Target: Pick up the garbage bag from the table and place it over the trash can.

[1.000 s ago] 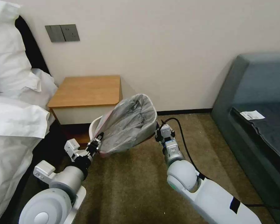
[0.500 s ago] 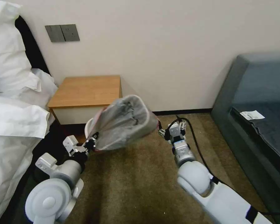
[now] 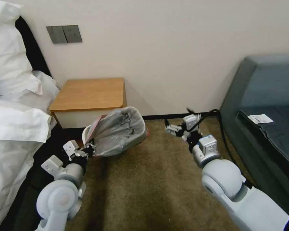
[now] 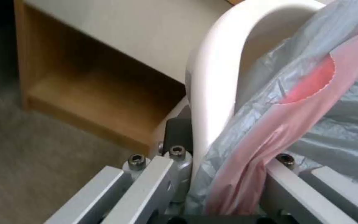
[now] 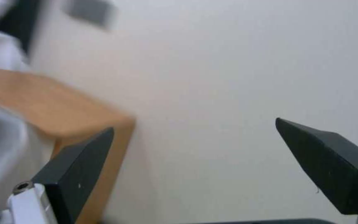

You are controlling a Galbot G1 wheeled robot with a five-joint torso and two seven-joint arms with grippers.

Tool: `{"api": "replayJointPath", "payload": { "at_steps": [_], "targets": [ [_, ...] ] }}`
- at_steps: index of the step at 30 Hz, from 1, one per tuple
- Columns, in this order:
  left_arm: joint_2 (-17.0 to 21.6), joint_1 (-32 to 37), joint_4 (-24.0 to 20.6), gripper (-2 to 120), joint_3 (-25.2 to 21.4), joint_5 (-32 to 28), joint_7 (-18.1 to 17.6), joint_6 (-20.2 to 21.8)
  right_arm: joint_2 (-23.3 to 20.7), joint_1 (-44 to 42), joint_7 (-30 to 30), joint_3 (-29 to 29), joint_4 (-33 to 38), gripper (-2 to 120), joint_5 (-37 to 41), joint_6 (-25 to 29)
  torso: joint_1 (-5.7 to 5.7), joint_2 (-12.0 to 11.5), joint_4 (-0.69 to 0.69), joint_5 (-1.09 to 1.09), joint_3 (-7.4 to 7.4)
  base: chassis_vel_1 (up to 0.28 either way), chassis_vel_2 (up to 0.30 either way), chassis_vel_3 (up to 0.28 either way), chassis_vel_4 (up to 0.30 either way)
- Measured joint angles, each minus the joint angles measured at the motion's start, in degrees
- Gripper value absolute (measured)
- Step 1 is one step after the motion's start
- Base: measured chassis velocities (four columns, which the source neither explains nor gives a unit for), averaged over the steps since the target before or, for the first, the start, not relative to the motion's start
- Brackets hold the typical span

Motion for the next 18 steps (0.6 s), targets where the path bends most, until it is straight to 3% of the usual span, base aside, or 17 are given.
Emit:
{"api": "replayJointPath", "payload": {
  "at_steps": [1, 6, 9, 10, 13, 18],
  "targets": [
    [0.4, 0.5, -0.3, 5, 0.3, 2.2, 1.2, -0.1, -1.0, 1.7, -2.9, -1.3, -1.3, 100, -4.1, 4.6, 0.00, 0.0, 0.01, -0.01, 0.00, 0.000, 0.000, 0.000, 0.000],
    [1.2, 1.3, -0.7, 5, 0.8, 7.8, 4.3, -0.2, -3.3, 8.2, -8.8, -6.9, -3.4, 100, -7.7, 11.0, 0.00, 0.0, 0.01, -0.02, 0.00, 0.000, 0.000, 0.000, 0.000],
    [1.7, 2.2, -1.3, 5, 1.2, 13.1, 9.7, -0.1, -1.9, 17.9, -19.3, -11.8, -7.5, 100, -7.4, 15.9, 0.00, 0.0, 0.01, -0.02, 0.00, 0.000, 0.000, 0.000, 0.000],
    [1.7, 2.2, -1.3, 5, 1.2, 13.1, 9.7, -0.1, -1.9, 17.9, -19.3, -11.8, -7.5, 100, -7.4, 15.9, 0.00, 0.0, 0.01, -0.02, 0.00, 0.000, 0.000, 0.000, 0.000],
    [2.0, 3.0, -1.9, 5, 1.3, 16.8, 14.0, 0.2, -0.7, 25.5, -25.4, -17.9, -11.4, 100, -5.0, 17.8, 0.00, 0.0, 0.02, -0.03, 0.00, 0.000, 0.000, 0.000, 0.000],
    [2.1, 3.5, -2.9, 5, 1.5, 19.6, 16.2, 0.2, 1.6, 33.5, -33.0, -24.1, -16.7, 100, -0.6, 17.9, 0.00, 0.0, 0.01, -0.02, 0.00, 0.000, 0.000, 0.000, 0.000]
  ]
}}
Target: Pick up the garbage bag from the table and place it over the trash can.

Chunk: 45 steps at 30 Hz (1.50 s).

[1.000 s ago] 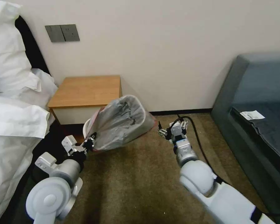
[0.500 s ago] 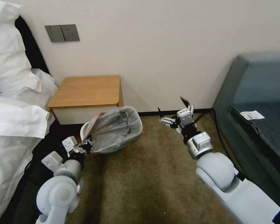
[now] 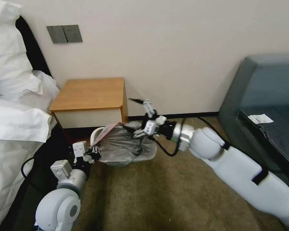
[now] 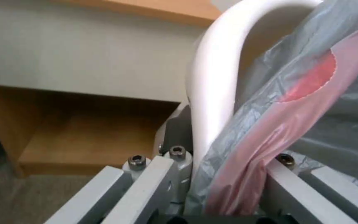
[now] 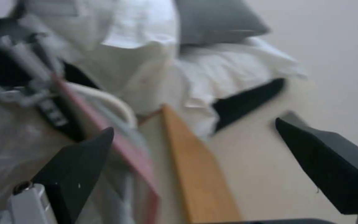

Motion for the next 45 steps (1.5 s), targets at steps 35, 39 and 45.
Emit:
{"api": "replayJointPath", "payload": {
  "at_steps": [35, 39, 45],
  "targets": [
    [-1.6, 2.2, -0.7, 5, 0.3, 4.9, 0.7, -2.4, 3.2, 10.6, -10.7, -6.8, -4.4, 100, 1.9, -3.4, 0.00, 0.0, -0.01, 0.00, -0.01, 0.000, 0.000, 0.000, 0.000],
    [-1.5, 3.8, -1.1, 5, 0.5, 6.4, 1.1, -3.0, 5.1, 12.1, -10.2, -7.2, -5.9, 100, 1.8, -3.4, 0.00, 0.0, 0.01, 0.00, -0.01, 0.000, 0.000, 0.000, 0.000],
    [-1.8, 4.9, -1.7, 5, 0.6, 7.4, 1.3, -3.6, 7.2, 13.5, -10.1, -8.2, -7.7, 100, 1.7, -3.2, 0.00, 0.0, 0.01, 0.00, 0.00, 0.000, 0.000, 0.000, 0.000]
  ]
}}
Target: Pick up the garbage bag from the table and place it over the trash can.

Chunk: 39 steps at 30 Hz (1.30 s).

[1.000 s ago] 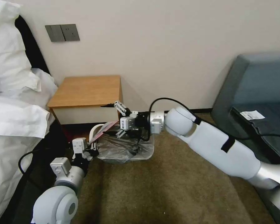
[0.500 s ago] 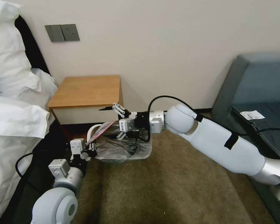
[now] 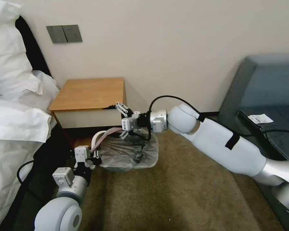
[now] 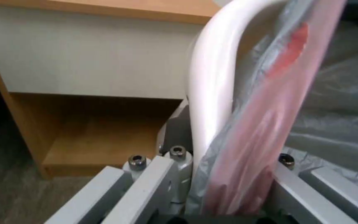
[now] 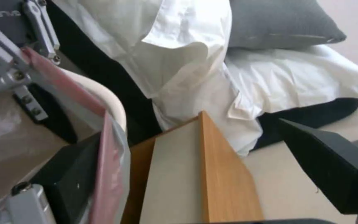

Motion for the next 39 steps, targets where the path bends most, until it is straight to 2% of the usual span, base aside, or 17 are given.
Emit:
{"api": "replayJointPath", "payload": {
  "at_steps": [18, 39],
  "targets": [
    [0.2, 2.1, -0.9, 5, 0.5, 4.4, 0.0, -1.8, 6.7, 4.1, 0.5, -1.5, -7.2, 100, -2.2, 1.5, 0.00, 0.0, 0.00, 0.01, 0.00, 0.000, 0.000, 0.000, 0.000],
    [0.0, 0.0, 0.0, 3, -0.7, -0.5, -1.0, 0.8, 3.6, 2.4, 2.0, -3.8, -2.8, 100, 1.3, 0.9, 0.00, 0.0, -0.02, 0.02, 0.00, 0.000, 0.000, 0.000, 0.000]
  ]
}}
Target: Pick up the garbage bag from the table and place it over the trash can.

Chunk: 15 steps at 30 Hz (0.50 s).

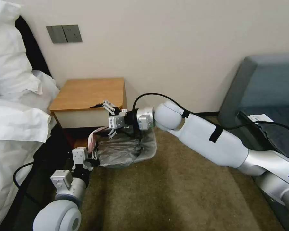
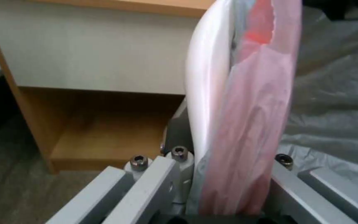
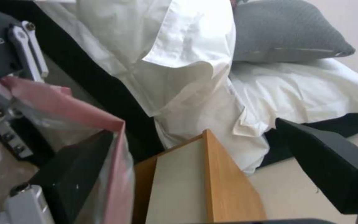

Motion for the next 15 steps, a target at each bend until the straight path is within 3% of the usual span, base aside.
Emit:
{"api": "replayJointPath", "payload": {
  "at_steps": [15],
  "targets": [
    [0.0, 0.7, -0.3, 3, 0.9, 1.1, 0.2, -0.3, 2.6, 1.8, 0.1, 0.5, -2.6, 100, 0.7, -0.2, 0.00, 0.0, 0.00, -0.01, 0.00, 0.000, 0.000, 0.000, 0.000]
  ]
}}
